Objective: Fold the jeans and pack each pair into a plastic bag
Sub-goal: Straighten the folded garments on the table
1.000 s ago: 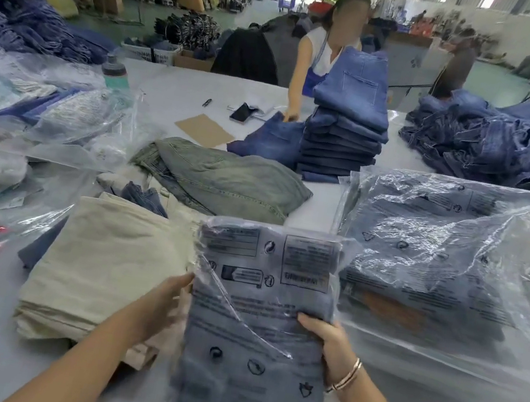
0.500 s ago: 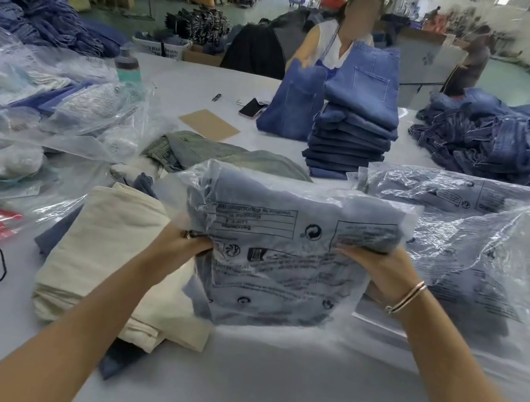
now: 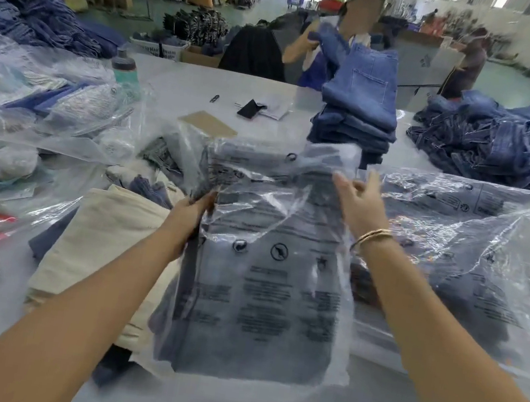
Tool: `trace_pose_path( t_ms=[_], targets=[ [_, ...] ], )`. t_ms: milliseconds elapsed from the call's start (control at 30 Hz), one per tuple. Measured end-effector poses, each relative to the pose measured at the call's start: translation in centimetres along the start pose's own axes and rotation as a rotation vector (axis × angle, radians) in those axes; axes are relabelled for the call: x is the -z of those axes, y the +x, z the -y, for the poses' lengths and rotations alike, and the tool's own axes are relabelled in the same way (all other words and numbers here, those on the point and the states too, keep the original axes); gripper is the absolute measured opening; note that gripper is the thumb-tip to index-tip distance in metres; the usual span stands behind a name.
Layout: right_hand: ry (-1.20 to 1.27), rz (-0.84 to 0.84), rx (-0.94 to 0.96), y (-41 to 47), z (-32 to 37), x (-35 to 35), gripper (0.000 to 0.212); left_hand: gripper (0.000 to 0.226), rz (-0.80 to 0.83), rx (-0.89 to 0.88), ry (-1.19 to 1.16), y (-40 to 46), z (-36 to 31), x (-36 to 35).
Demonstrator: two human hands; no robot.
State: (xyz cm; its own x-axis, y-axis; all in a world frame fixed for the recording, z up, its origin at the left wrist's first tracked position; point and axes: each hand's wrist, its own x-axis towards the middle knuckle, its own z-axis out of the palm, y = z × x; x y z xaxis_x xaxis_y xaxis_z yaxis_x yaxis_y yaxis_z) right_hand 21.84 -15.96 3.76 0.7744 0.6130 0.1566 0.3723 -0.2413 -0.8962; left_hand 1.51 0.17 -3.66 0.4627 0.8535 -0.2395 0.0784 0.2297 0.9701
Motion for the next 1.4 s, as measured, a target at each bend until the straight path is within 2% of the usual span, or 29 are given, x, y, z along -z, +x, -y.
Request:
trace_pose_path(
  t_ms=[33,100,133,167,200,233,267,300,367,400,467,533,600,633,700,767,833,900,933,1000,1067,1200,1267,1400],
  targets=[
    [-0.034,0.039,0.032,-0.7,-0.7,-0.8,0.070,0.040,-0.127,0.030,0.176,1.4,1.1,0.2],
    [-0.197,0.179,0.161,-3.2,-3.1,-2.8,0.055,0.058,-0.273,0.098,0.627,3.0,3.5,1.1],
    [-0.302,0.299,0.188,-4.8,-4.9,-4.0,0.048,0.064,-0.293,0.066,0.843,3.1,4.6,1.4],
    [-0.399,0.444,0.170,-6.6,-6.7,-5.1,0.047,0.067,-0.282,-0.067,1.010,2.8,6.0,1.4],
    [-0.496,0.588,0.121,-8.3,-8.8,-6.3,0.050,0.068,-0.218,-0.269,1.133,2.2,7.4,1.0],
    [-0.603,0.713,0.080,-9.9,-11.0,-7.4,0.055,0.068,-0.094,-0.468,1.221,1.3,9.0,0.3],
    [-0.722,0.833,0.062,-11.5,-13.1,-8.4,0.061,0.069,0.062,-0.594,1.308,0.3,10.6,-0.4],
    [-0.838,0.949,0.055,-13.0,-15.0,-9.2,0.068,0.070,0.224,-0.621,1.434,-0.4,12.2,-0.8],
    [-0.971,1.109,0.070,-15.5,-17.9,-10.0,0.078,0.075,0.419,-0.482,1.721,-1.4,15.0,-0.2],
    [-0.954,1.106,0.097,-16.5,-19.1,-9.9,0.078,0.077,0.436,-0.419,1.798,-1.4,16.0,0.6],
    [-0.797,0.967,0.125,-17.7,-20.6,-8.7,0.067,0.079,0.398,-0.392,1.857,-1.3,16.8,1.7],
    [-0.677,0.707,0.114,-18.3,-21.2,-6.6,0.059,0.080,0.345,-0.403,1.927,-1.7,16.9,1.6],
    [-0.683,0.400,-0.017,-18.4,-22.4,-4.2,0.062,0.079,0.303,-0.469,1.968,-2.9,16.8,0.2],
    [-0.737,0.324,-0.121,-18.5,-23.1,-3.1,0.063,0.077,0.304,-0.558,1.933,-3.9,17.0,-0.8],
    [-0.781,0.316,-0.277,-18.3,-23.9,-2.2,0.058,0.078,0.406,-0.765,1.803,-6.2,17.9,-2.5],
    [-0.567,0.269,-0.399,-18.0,-24.0,-2.6,0.045,0.063,0.600,-0.932,1.668,-8.7,19.6,-4.0],
    [-0.346,0.189,-0.564,-17.4,-23.6,-2.9,0.034,0.060,0.695,-0.913,1.627,-10.1,20.8,-4.7],
    [-0.249,0.189,-0.673,-16.6,-22.9,-2.9,0.017,0.056,0.667,-0.859,1.591,-10.3,21.2,-4.9],
    [-0.263,0.230,-0.689,-16.3,-22.6,-2.7,0.019,0.052,0.645,-0.837,1.582,-10.1,21.1,-4.9],
    [-0.268,0.264,-0.714,-16.0,-22.7,-2.7,0.037,0.039,0.586,-0.876,1.577,-9.5,20.6,-5.0],
    [-0.116,0.255,-0.742,-15.9,-22.7,-2.7,0.039,0.035,0.522,-0.917,1.611,-8.9,19.7,-5.3],
    [0.261,0.196,-0.870,-16.0,-22.7,-2.4,0.041,0.041,0.415,-0.831,1.543,-8.5,18.2,-6.0],
    [0.294,0.209,-0.916,-16.6,-23.1,-2.5,0.043,0.036,0.431,-0.775,1.518,-9.5,18.5,-6.6],
    [0.372,0.150,-0.943,-17.7,-23.9,-2.4,0.041,0.041,0.527,-0.798,1.446,-11.2,19.5,-6.7]
  ],
)
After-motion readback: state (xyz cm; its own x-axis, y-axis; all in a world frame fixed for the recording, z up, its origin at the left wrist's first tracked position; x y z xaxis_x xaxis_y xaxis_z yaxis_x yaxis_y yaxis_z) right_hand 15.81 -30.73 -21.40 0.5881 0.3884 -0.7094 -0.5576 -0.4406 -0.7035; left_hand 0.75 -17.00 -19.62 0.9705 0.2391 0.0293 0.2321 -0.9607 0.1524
